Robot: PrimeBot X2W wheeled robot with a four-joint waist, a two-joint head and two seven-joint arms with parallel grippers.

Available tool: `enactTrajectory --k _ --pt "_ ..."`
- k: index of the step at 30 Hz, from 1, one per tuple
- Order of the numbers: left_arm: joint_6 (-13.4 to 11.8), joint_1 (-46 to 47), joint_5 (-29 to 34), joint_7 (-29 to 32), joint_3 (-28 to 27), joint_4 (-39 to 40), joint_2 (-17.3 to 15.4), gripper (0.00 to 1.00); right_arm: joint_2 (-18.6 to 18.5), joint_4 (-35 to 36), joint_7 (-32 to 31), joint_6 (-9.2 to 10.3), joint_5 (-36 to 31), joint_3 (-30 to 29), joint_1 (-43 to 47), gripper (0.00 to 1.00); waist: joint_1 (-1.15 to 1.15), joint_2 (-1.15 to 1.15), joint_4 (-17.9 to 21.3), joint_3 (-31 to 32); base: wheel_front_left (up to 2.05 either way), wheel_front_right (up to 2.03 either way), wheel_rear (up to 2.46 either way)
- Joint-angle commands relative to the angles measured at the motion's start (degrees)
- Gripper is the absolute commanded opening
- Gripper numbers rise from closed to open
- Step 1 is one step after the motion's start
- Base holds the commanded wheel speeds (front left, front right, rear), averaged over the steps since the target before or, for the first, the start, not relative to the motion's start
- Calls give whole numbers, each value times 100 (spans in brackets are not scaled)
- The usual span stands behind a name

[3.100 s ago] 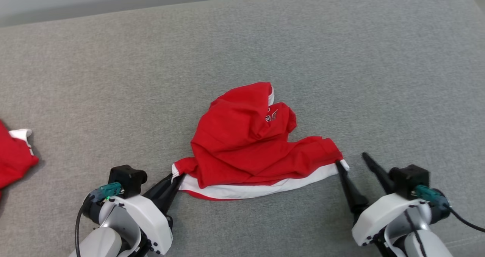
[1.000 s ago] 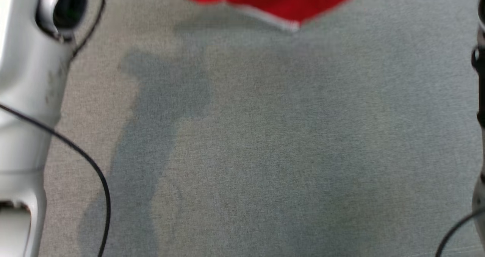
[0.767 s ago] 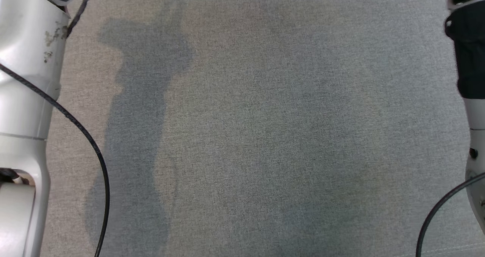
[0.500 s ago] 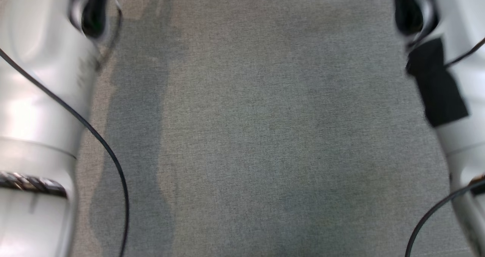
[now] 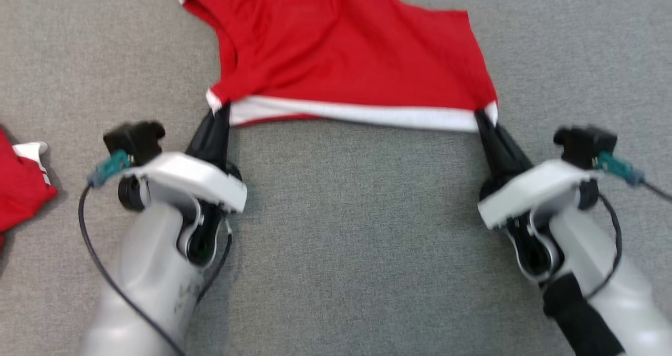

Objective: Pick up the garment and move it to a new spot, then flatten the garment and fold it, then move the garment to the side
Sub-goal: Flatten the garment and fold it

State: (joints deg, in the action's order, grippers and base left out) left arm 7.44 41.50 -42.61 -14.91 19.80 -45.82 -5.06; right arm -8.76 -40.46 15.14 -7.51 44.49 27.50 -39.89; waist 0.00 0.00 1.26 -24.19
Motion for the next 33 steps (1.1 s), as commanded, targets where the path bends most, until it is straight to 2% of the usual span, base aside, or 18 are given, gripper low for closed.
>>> enactTrajectory --k 1,6,10,11,16,22,29,33 --pt "2 -392 -22 -30 -45 260 -94 0 -136 258 0 4 54 -49 586 0 0 0 21 147 0 0 0" --pt "-11 -1418 135 -26 -56 1035 -248 0 -385 985 3 11 -246 -397 1624 0 0 0 -2 448 0 0 0" --pt "-225 -2259 284 -20 -20 1833 -436 0 -428 1527 -27 17 -521 -768 2392 0 0 0 -14 714 0 0 0" --pt "-225 -2259 284 -20 -20 1833 -436 0 -428 1527 -27 17 -521 -768 2392 0 0 0 -14 714 0 0 0" --pt "-676 -3289 345 266 51 3048 -661 0 -335 2389 -480 18 -936 -1373 3389 0 0 0 -46 953 0 0 0" --pt "-1224 -4221 345 797 156 4451 -838 0 53 3630 -1411 16 -1469 -2024 4388 0 0 0 -47 1123 0 0 0" --pt "-1568 -4612 325 1168 129 5317 -997 0 250 4653 -2224 16 -1718 -2570 4724 0 0 0 -48 1131 0 0 0" --pt "-1531 -4391 293 1270 123 5528 -1037 0 290 4947 -2373 16 -1722 -2748 4408 0 0 0 -92 979 0 0 0"
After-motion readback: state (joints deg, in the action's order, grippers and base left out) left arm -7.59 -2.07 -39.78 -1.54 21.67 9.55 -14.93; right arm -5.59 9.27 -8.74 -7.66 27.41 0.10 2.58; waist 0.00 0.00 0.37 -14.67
